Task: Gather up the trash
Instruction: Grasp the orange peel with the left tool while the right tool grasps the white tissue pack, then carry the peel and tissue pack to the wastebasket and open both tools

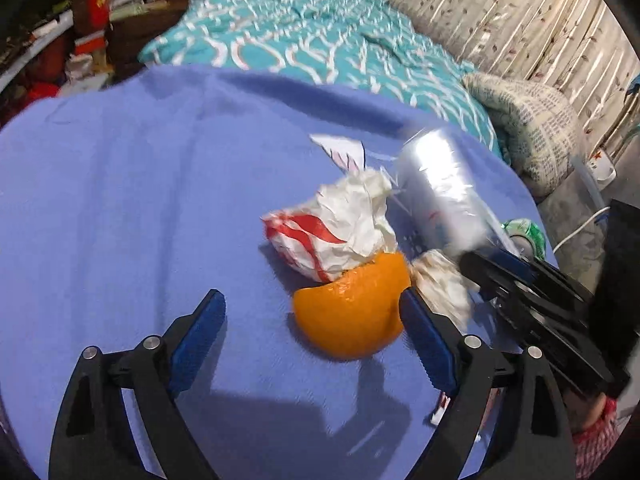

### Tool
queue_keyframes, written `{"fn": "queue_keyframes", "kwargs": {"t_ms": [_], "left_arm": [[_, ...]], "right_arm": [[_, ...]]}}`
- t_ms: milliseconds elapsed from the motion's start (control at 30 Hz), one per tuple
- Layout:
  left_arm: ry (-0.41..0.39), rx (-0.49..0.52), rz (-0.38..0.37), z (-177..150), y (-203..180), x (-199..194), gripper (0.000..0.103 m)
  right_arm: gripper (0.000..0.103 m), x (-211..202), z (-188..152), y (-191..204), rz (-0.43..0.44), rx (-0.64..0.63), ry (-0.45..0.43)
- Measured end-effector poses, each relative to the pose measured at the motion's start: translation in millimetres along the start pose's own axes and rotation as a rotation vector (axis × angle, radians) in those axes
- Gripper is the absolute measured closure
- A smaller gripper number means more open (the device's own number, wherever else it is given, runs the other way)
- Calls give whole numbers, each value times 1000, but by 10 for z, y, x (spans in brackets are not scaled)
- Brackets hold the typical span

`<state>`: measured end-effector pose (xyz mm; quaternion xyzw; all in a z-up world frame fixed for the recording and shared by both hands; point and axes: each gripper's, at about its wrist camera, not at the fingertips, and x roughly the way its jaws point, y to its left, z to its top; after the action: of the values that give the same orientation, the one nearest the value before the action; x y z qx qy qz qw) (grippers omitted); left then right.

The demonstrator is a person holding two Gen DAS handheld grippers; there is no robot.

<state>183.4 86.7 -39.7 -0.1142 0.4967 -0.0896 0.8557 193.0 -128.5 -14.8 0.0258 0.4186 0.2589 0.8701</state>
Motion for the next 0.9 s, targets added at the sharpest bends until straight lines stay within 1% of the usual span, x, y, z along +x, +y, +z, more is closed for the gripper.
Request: {"fn": "queue_keyframes", "kwargs": {"t_ms": [33,67,100,167,233,267,300,333,400,500,567,667,767,900], "left_arm": [[7,-6,-34,-31,-21,36,38],[10,-15,-73,-62,-26,41,51],[12,-20,-108,-118,-55,9,56],[-5,-16,-115,-246,-101,-90,62],[1,-21,-146,-446,-140,-209,68],[4,-21,-159,-573,-159,-292,75],[4,-20,-164,-652,-168,-341,90],[3,-15,-174,-751,-192,-409,94],[-8,-1,-166,-925,-215,-545,98],[-29,17,-143,-1092,-217,-717,98],[-35,6,-144,-1147,-189,-804,98],[-47,2,-166,-1166,-229,-935,98],[-63,55,-188,-1127,-431,-1042,98],[-49,177,-234,-1034,-992,-962,98]], "right_arm": [[76,-28,-29,7,22,9,7],[77,-95,-89,19,42,16,9],[77,-177,-168,62,54,15,6],[77,-345,-323,120,89,14,-8],[77,-531,-486,179,118,13,-29],[77,-639,-583,209,127,11,-47],[77,-721,-652,233,130,10,-66],[77,-810,-716,239,134,15,-85],[77,-1012,-851,181,153,58,-130],[78,-1250,-1035,76,172,122,-175],[78,-1402,-1171,-7,163,153,-201],[78,-1606,-1355,-129,136,199,-239],[78,-1737,-1495,-323,93,257,-266],[79,-1891,-1720,-691,52,372,-285]]}}
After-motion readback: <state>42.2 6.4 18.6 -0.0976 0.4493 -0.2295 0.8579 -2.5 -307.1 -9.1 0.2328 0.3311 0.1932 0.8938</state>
